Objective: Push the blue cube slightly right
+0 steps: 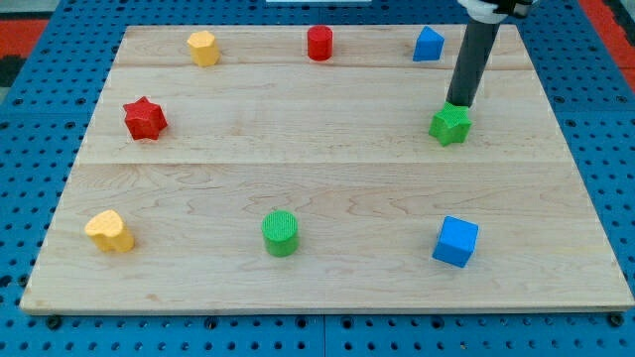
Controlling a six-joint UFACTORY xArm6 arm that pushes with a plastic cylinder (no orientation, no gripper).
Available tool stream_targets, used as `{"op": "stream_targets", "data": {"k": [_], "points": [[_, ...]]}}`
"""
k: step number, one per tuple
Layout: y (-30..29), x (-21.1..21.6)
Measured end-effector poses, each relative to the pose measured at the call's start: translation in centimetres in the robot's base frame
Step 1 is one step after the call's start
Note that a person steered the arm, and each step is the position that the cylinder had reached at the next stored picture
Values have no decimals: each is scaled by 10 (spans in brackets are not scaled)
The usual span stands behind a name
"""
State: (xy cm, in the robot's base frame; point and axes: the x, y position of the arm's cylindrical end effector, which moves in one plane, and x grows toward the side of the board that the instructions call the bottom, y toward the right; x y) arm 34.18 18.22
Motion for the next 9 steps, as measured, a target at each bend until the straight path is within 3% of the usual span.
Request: {"op": "stream_targets", "data": {"k": [2, 9], "points": [[7, -29], [4, -30]]}}
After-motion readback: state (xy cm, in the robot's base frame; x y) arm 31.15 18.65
